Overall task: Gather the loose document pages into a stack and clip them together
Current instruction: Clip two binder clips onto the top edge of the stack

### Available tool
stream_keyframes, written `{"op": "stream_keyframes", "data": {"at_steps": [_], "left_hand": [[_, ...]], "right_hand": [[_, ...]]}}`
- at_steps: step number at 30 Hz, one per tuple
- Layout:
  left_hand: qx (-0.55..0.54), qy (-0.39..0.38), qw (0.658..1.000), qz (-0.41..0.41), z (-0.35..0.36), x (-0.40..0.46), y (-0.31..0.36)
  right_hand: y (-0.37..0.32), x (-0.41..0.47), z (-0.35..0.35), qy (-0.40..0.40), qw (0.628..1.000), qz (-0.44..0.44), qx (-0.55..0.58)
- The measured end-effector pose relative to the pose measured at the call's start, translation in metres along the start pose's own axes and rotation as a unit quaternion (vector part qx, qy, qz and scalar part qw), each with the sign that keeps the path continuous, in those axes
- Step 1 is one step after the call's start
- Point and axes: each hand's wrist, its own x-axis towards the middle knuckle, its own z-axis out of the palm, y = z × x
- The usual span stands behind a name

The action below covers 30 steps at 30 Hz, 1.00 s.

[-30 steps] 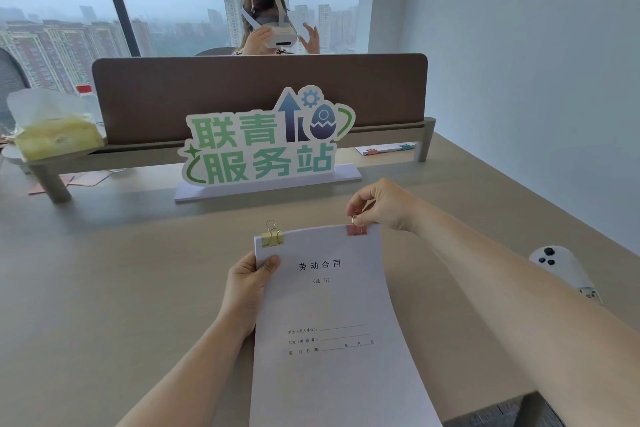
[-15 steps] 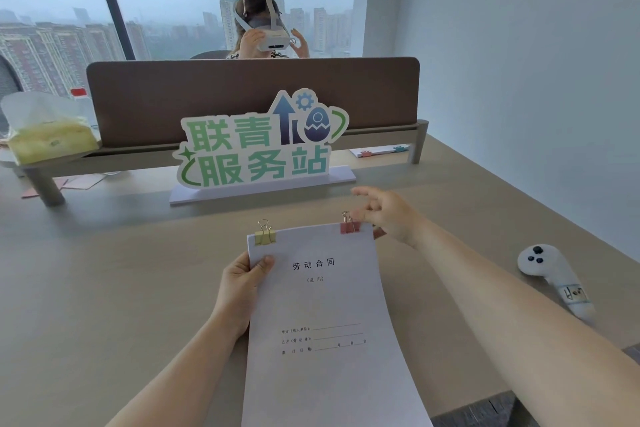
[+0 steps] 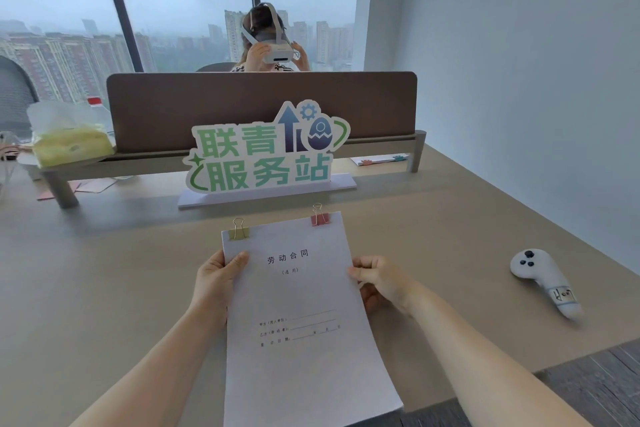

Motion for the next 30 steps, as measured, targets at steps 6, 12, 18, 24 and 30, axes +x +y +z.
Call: {"op": "stream_keyframes", "data": {"at_steps": [6,12,18,24,30], "left_hand": [[0.031,0.024,0.999,-0.014,-0.031,-0.001,0.021],[0.124,0.023,0.991,-0.054,-0.067,-0.016,0.035],[0.195,0.035,0.976,-0.096,-0.101,-0.043,0.042],[0.244,0.093,0.962,-0.083,-0.146,-0.053,0.045],[0.268,0.178,0.946,-0.037,-0.193,-0.038,0.061]], "right_hand": [[-0.006,0.006,0.040,0.011,0.999,-0.031,-0.004],[-0.006,0.016,0.074,0.048,0.998,-0.035,0.031],[-0.013,0.029,0.109,0.069,0.995,-0.044,0.062],[-0.028,0.057,0.152,0.087,0.993,-0.052,0.058],[-0.044,0.090,0.210,0.066,0.994,-0.057,0.058]]}}
